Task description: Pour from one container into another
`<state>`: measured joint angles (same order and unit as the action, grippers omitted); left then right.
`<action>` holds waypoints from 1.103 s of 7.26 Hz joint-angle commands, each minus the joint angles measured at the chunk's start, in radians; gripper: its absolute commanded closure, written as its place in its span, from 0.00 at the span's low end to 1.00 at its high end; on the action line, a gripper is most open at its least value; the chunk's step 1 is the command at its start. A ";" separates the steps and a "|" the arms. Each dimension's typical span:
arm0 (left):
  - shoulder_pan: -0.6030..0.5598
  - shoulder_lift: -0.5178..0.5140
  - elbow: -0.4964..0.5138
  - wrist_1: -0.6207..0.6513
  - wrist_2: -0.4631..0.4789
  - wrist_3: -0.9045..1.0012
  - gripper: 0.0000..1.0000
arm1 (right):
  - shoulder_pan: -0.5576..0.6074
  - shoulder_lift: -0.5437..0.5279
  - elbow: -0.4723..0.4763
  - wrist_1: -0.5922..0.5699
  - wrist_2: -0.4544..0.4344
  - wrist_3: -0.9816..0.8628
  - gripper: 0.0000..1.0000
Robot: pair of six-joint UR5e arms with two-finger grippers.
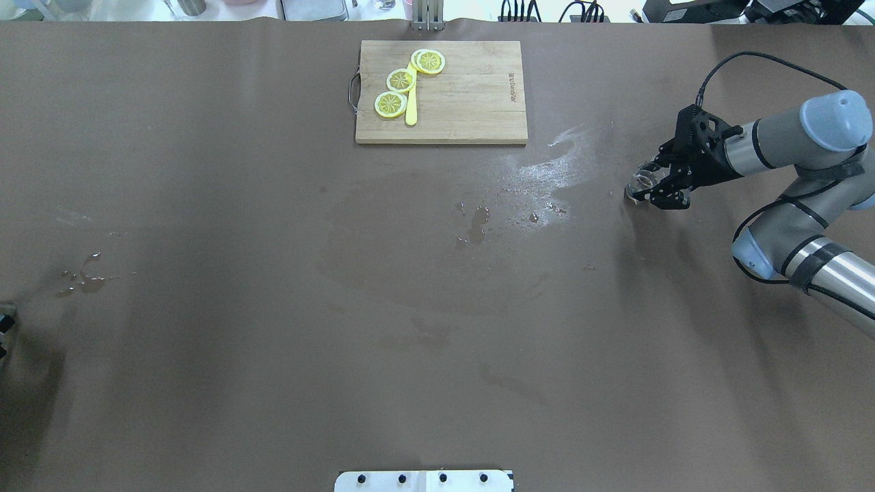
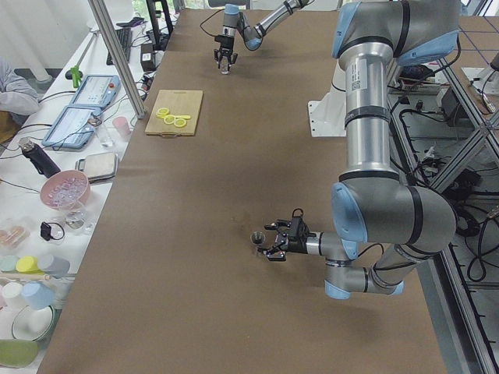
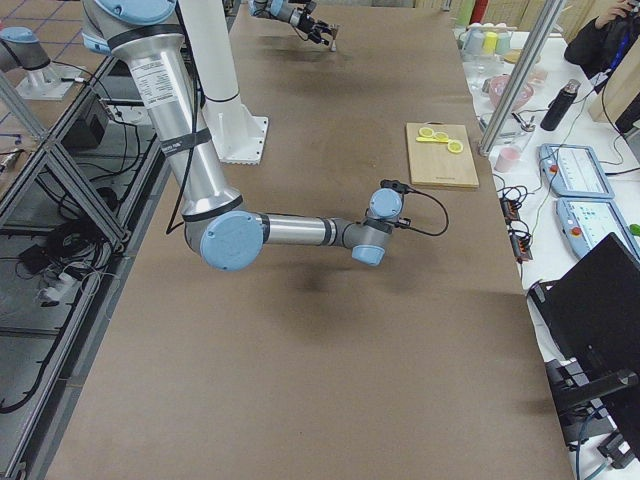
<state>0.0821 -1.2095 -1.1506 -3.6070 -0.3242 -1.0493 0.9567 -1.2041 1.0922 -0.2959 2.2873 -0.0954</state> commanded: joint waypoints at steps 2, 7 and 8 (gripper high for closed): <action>0.018 0.004 -0.017 0.327 0.102 -0.358 0.03 | 0.020 -0.002 0.000 -0.002 0.000 -0.006 0.80; 0.038 0.010 -0.026 0.336 0.108 -0.382 0.08 | 0.111 0.001 0.018 -0.005 0.063 -0.015 1.00; 0.032 0.019 -0.026 0.344 0.109 -0.379 0.08 | 0.112 0.011 0.023 -0.003 0.063 -0.032 1.00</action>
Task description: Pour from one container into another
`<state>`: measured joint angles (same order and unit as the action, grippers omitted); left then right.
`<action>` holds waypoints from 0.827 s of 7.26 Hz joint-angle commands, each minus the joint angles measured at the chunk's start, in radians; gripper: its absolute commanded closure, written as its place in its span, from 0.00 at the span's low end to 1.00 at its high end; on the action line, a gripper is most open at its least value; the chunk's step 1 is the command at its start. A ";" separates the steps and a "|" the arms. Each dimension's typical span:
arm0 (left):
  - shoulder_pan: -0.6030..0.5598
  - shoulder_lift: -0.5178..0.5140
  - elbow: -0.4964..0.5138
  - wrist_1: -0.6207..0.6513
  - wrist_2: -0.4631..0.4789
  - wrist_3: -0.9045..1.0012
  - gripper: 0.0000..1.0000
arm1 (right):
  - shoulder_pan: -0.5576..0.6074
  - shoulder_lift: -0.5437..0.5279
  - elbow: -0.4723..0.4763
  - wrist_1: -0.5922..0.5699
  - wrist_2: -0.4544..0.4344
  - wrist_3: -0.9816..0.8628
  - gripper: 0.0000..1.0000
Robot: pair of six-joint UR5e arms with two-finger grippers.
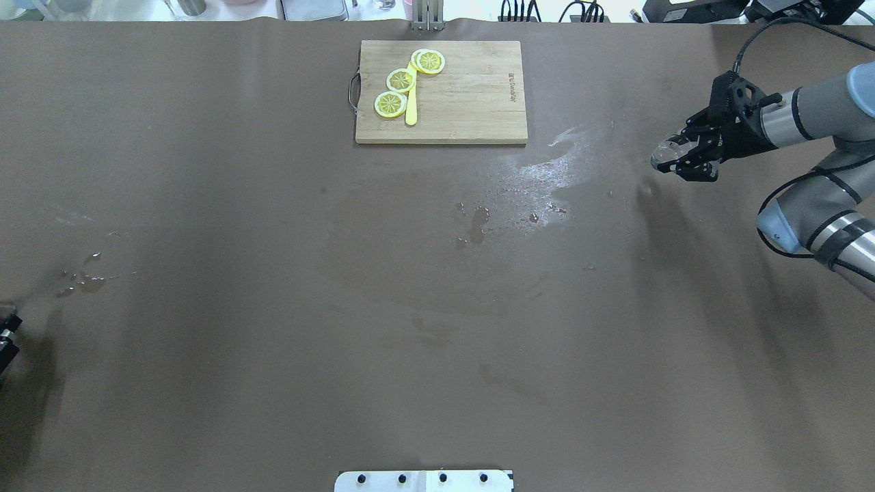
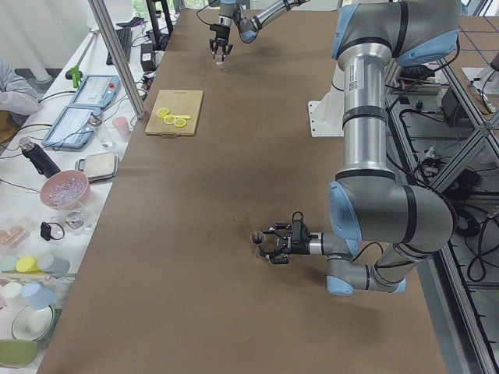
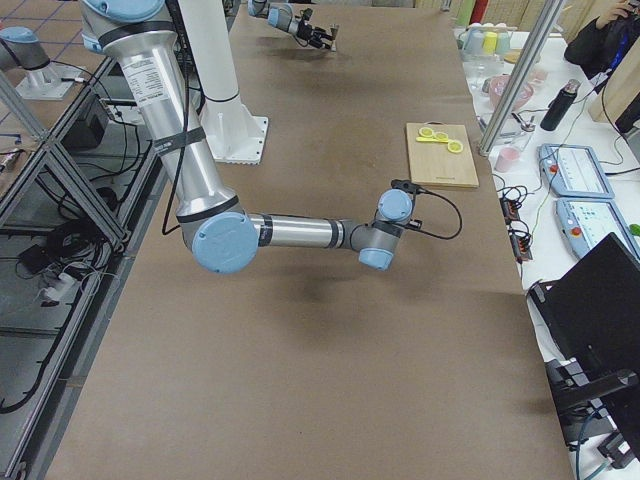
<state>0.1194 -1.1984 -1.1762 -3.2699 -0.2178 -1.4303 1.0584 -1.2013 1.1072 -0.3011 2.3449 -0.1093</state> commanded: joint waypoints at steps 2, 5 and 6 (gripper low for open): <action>-0.049 0.013 -0.009 0.068 0.023 -0.002 0.12 | 0.029 0.025 0.029 -0.003 0.005 -0.030 1.00; -0.060 0.013 -0.011 0.073 0.025 -0.051 0.31 | 0.040 0.025 0.029 -0.004 0.024 -0.030 1.00; -0.060 0.013 -0.011 0.078 0.025 -0.056 0.42 | 0.038 0.025 0.028 -0.006 0.025 -0.032 1.00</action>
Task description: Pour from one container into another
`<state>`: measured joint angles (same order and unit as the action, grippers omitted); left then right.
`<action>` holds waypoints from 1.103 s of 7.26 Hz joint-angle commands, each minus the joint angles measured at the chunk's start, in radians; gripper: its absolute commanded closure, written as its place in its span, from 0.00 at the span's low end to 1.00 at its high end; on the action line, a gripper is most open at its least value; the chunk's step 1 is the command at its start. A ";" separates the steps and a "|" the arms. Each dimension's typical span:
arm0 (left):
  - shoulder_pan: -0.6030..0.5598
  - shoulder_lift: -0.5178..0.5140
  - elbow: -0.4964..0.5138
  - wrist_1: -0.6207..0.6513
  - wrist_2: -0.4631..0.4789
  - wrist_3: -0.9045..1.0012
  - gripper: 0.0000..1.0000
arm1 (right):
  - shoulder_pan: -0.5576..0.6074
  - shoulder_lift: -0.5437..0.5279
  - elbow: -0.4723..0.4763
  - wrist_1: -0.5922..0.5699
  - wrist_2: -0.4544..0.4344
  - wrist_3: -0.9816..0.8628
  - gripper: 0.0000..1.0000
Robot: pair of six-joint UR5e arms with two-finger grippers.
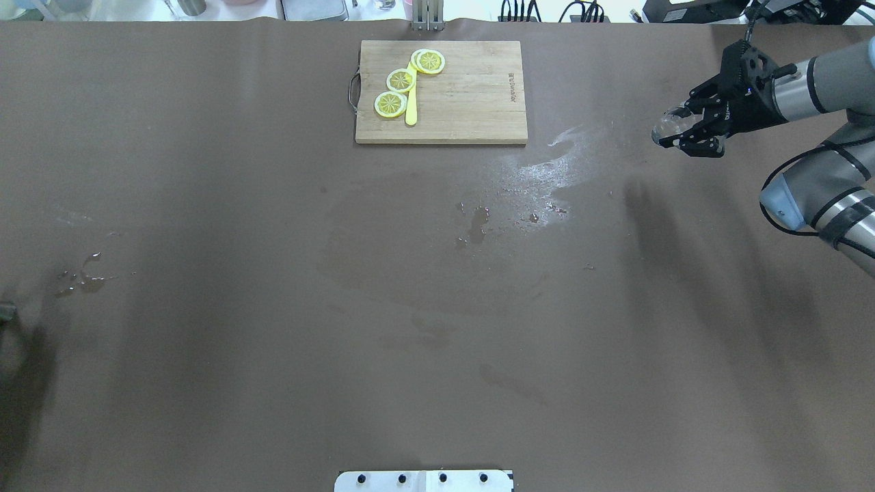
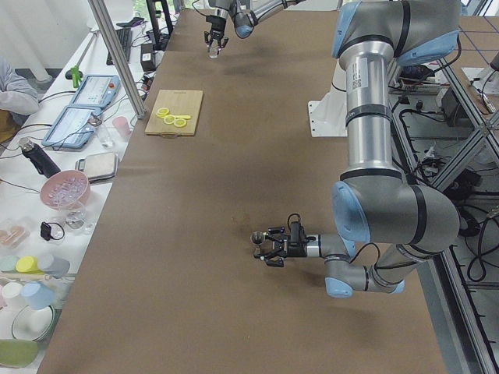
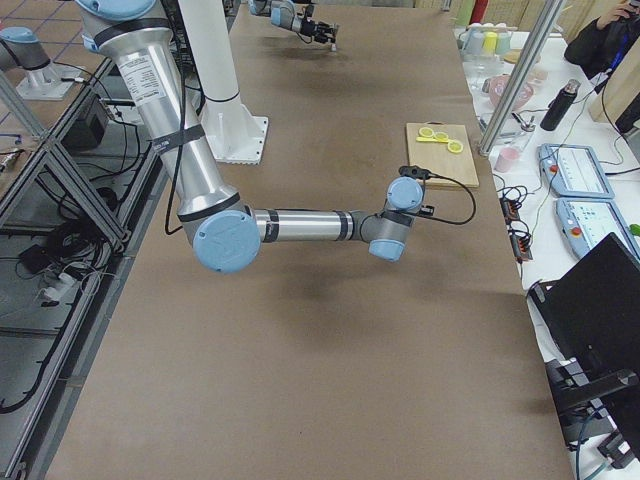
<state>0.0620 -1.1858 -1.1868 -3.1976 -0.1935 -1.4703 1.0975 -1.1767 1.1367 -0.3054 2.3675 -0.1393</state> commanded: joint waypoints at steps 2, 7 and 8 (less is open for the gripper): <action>0.006 0.000 0.000 0.042 -0.001 -0.019 0.57 | -0.001 0.002 0.001 -0.009 0.004 -0.005 1.00; 0.003 0.015 -0.179 0.135 -0.009 -0.007 1.00 | 0.004 0.002 0.003 -0.011 0.006 -0.016 1.00; -0.002 0.029 -0.288 0.221 -0.011 -0.004 1.00 | 0.013 0.002 0.005 -0.011 0.009 -0.020 1.00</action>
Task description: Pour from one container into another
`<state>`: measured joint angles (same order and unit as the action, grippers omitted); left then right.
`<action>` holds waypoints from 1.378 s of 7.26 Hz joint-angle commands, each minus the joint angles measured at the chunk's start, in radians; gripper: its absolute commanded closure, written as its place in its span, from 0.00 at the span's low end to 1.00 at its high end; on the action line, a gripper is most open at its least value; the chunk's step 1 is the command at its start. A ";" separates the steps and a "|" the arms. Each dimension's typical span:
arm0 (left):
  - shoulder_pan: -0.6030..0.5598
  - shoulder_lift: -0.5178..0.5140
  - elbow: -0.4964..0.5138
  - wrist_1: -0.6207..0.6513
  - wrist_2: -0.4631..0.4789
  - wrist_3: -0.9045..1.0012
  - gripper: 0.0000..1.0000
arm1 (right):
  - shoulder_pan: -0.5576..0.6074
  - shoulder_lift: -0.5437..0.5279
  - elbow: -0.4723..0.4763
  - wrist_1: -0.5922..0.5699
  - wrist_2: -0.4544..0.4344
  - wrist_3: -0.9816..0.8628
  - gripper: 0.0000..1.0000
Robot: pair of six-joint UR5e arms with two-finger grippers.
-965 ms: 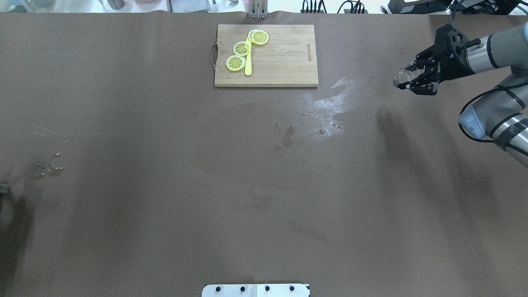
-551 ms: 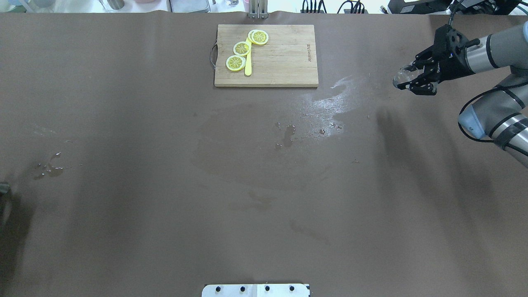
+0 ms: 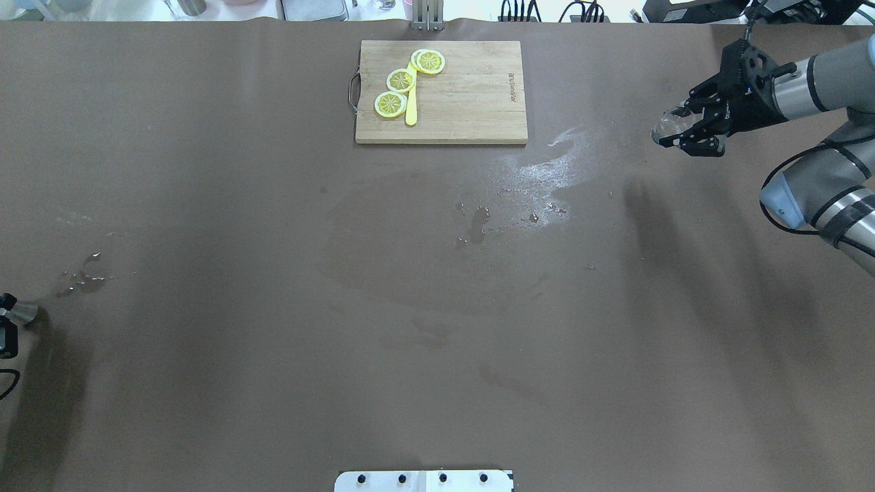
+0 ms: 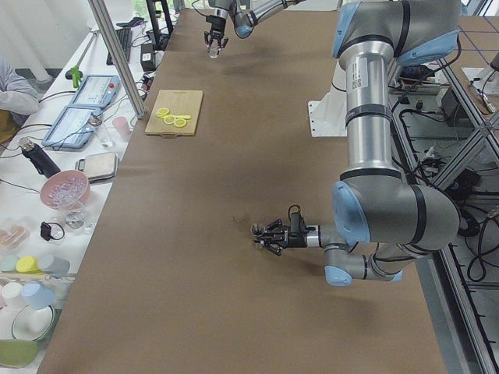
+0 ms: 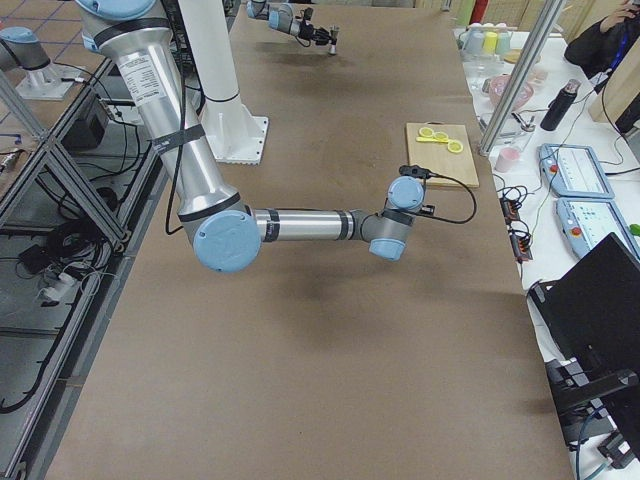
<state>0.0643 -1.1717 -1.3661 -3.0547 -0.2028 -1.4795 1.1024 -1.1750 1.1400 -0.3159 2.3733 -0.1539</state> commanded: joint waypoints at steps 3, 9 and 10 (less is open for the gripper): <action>-0.029 -0.009 -0.411 0.339 -0.003 0.018 1.00 | 0.037 0.000 0.013 -0.035 0.024 -0.053 1.00; -0.341 -0.640 -0.419 0.489 -0.215 0.618 1.00 | 0.027 -0.014 0.319 -0.308 0.032 -0.056 1.00; -0.400 -0.790 -0.328 0.493 -0.290 0.683 1.00 | 0.024 -0.014 0.355 -0.339 0.026 -0.056 1.00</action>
<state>-0.2615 -1.7839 -1.7825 -2.5848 -0.4096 -0.8850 1.1300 -1.1877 1.4481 -0.6190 2.4051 -0.2099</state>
